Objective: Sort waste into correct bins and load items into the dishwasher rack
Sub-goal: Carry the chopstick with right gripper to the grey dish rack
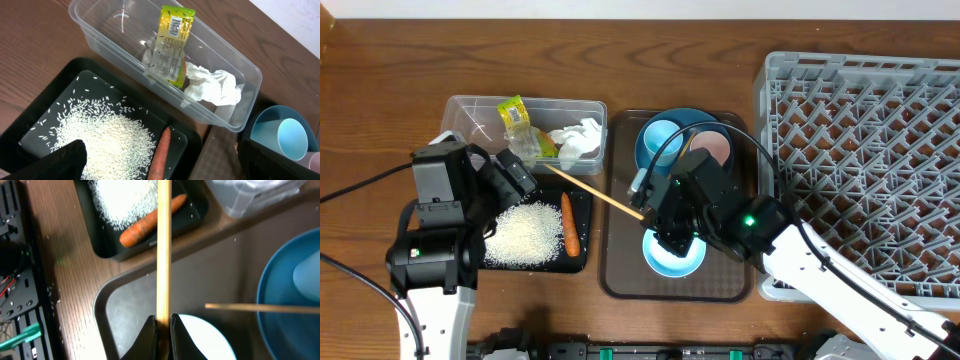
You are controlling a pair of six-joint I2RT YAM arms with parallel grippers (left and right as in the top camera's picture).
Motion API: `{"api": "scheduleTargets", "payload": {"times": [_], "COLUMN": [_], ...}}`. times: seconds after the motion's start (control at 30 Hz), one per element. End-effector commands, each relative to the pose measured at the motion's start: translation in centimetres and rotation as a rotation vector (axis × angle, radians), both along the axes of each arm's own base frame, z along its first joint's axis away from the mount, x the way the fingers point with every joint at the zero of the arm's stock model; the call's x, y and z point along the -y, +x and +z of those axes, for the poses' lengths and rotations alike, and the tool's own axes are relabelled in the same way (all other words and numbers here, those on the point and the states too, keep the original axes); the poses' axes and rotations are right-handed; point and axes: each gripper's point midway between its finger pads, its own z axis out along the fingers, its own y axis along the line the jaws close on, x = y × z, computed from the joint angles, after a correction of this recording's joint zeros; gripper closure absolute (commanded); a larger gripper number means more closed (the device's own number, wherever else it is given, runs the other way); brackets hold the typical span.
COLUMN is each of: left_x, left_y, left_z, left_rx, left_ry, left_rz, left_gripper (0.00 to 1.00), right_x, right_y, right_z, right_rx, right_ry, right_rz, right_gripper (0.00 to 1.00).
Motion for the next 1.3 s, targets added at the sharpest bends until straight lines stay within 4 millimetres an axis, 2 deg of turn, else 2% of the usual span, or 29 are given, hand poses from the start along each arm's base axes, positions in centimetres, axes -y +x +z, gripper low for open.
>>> {"api": "scheduleTargets", "payload": {"times": [0.0,0.17,0.57,0.63,0.73,0.93,1.07,1.17,1.27], "left_x": [-0.3,-0.3,-0.3,-0.3,-0.3,-0.3,-0.3,-0.3,-0.3], "left_y": [0.2,0.2,0.2,0.2,0.2,0.2,0.2,0.2,0.2], "left_z": [0.8,0.8,0.8,0.8,0.8,0.8,0.8,0.8,0.8], "left_rx": [0.015,0.016,0.016,0.016,0.015,0.015,0.016,0.016,0.015], "left_ry": [0.017,0.017,0.017,0.017,0.017,0.017,0.017,0.017,0.017], "left_rz": [-0.001,-0.001,-0.001,-0.001,-0.001,-0.001,-0.001,-0.001,-0.001], "left_gripper": [0.01,0.01,0.01,0.01,0.01,0.01,0.01,0.01,0.01], "right_x": [-1.1,-2.2,-2.5,-2.2,-0.8,1.0,1.4,2.7,3.1], "right_y": [0.2,-0.1,0.2,1.2,3.2,5.0,5.1,5.6,5.8], "right_z": [1.4,1.5,1.9,1.8,1.4,1.0,0.8,0.4,0.3], "right_rx": [0.058,0.113,0.098,0.059,-0.021,-0.071,-0.106,-0.126,-0.138], "right_ry": [0.036,0.044,0.064,0.065,0.061,0.063,0.071,0.058,0.059], "right_rz": [0.043,0.1,0.063,-0.059,-0.337,-0.596,-0.665,-0.781,-0.806], "right_gripper": [0.99,0.99,0.99,0.99,0.99,0.99,0.99,0.99,0.99]}}
